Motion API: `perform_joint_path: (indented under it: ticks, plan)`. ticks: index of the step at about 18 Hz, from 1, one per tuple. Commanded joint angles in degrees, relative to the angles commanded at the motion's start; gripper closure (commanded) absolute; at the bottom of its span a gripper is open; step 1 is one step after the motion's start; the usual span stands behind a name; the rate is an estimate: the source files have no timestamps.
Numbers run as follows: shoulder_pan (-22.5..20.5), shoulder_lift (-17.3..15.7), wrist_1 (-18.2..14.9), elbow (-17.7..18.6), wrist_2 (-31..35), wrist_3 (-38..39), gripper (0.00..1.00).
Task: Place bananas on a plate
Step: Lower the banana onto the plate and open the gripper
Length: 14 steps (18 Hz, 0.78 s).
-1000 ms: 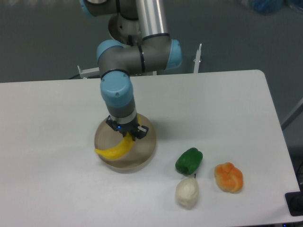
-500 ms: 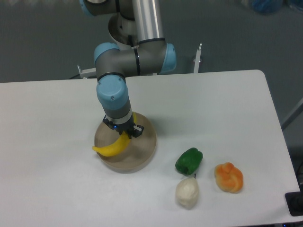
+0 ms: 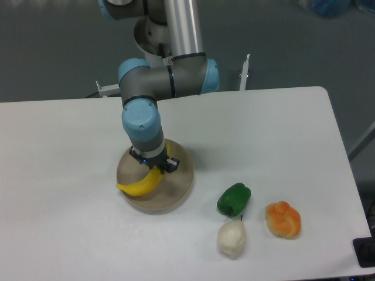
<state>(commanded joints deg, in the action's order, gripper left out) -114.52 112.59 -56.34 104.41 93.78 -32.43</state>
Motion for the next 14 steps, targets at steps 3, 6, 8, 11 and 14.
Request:
perform_joint_path:
  ticks: [3,6,8,11,14]
  plan:
    - [0.0,0.4,0.0,0.0,0.0,-0.4,0.76]
    - [-0.2,0.4,0.0,-0.2,0.1,-0.4,0.73]
    - [-0.5,0.3,0.0,-0.4,0.0,-0.4,0.49]
    - [-2.0,-0.3,0.0,-0.3,0.0,-0.4,0.0]
    - [-2.8,-0.7,-0.2,-0.3,-0.4,-0.4,0.0]
